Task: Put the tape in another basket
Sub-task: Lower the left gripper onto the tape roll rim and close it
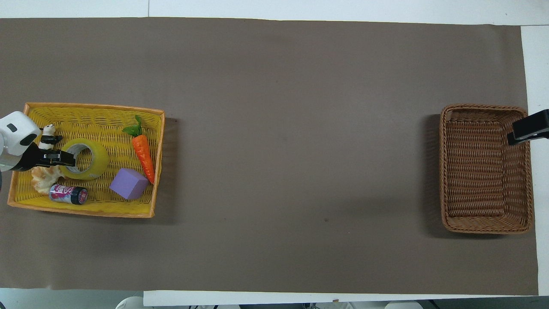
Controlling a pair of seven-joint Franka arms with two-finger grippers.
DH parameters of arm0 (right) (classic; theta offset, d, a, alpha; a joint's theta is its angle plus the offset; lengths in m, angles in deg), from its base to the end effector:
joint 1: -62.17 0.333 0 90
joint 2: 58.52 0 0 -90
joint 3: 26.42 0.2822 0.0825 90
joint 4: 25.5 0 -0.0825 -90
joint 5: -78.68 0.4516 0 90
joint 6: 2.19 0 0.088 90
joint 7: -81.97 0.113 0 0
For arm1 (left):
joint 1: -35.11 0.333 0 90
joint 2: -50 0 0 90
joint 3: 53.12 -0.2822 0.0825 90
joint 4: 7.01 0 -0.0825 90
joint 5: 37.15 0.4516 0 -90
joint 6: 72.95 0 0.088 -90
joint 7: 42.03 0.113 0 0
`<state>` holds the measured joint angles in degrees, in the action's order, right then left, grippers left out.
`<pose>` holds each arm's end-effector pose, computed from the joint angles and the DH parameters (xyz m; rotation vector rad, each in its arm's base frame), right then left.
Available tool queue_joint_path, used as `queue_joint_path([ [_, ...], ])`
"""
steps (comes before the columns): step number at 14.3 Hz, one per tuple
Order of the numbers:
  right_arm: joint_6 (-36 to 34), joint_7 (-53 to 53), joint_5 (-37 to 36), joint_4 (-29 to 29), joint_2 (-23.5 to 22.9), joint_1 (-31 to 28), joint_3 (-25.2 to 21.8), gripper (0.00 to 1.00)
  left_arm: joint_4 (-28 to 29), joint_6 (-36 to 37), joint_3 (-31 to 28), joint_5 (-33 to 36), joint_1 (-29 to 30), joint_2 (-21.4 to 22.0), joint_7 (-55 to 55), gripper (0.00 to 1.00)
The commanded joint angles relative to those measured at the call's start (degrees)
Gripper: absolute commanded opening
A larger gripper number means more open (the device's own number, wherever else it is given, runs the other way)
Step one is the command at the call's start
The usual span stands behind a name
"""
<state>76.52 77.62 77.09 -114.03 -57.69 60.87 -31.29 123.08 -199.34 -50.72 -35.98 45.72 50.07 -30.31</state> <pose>0.5917 -0.0679 0.5916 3.1194 -0.0545 -0.2481 0.5559 0.0810 0.2697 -3.1329 0.1158 0.1022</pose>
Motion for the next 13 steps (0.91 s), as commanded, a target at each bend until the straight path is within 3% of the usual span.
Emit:
queue_joint_path([
  [1, -0.31, -1.27, -0.34, -1.03, 0.93, -0.72, 0.55, 0.99, 2.01, -2.11, -0.46, 0.41, -1.30, 0.72, 0.76, 0.71],
  [8, -0.31, -1.27, -0.34, -1.03, 0.93, -0.72, 0.55, 0.99, 2.36, -3.69, -0.46, 0.41, -1.73, -1.04, 1.64, 0.61],
  [13, -0.31, -1.27, -0.34, -1.03, 0.93, -0.72, 0.55, 0.99, 2.63, -3.87, -0.46, 0.41, -2.18, -0.95, 1.64, 0.59],
])
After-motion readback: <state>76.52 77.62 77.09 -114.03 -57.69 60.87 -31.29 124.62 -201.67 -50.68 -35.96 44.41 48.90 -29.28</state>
